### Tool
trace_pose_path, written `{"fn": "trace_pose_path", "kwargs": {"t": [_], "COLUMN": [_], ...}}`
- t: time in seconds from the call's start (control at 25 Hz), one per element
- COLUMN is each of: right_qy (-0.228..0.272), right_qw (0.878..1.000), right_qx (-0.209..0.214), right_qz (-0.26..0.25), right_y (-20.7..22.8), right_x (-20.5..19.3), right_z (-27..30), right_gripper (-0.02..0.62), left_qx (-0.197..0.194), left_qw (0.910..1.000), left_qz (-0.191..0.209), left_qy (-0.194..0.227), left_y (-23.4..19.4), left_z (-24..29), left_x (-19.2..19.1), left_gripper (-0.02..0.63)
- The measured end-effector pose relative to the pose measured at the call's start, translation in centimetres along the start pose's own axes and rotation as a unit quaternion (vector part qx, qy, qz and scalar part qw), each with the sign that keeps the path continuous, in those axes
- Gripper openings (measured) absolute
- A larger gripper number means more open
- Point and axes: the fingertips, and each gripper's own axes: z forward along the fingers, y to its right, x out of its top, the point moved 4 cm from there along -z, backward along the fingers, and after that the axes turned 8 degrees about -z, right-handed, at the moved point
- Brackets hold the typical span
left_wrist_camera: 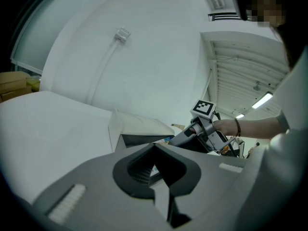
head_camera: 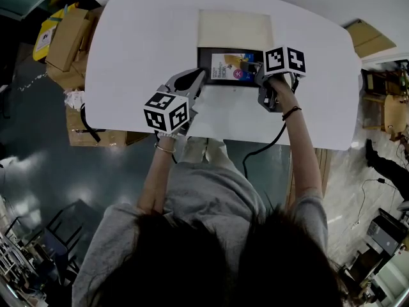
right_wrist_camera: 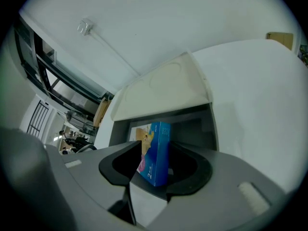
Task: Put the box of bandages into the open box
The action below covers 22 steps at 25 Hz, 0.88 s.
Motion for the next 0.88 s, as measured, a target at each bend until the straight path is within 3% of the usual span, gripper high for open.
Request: {"fn": "trace_pose_path", "kwargs": {"t": [0.64,0.88], "right_qy": [-0.027,-0.001], "right_qw": [0.997,0.994], "right_qx": [-0.058,-0.080], "right_qz": [-0.046,-0.074], "right_y": [0.25,0.24], "right_x": [-0.24,0.16], "right_z": [0.76,-0.12], "right_gripper": [0.232,0.218], "left_qx": [0.004,0.002], "left_qw": [1.0000,1.0000], "left_qz": [0.001,0.004], "left_qy": [-0.003,0.000], "left_y": [-0.32,-0.26], "left_z": [-0.03,-0.20], "left_x": [0.11,0.34], "left_gripper": [-0.006,-0.006]}}
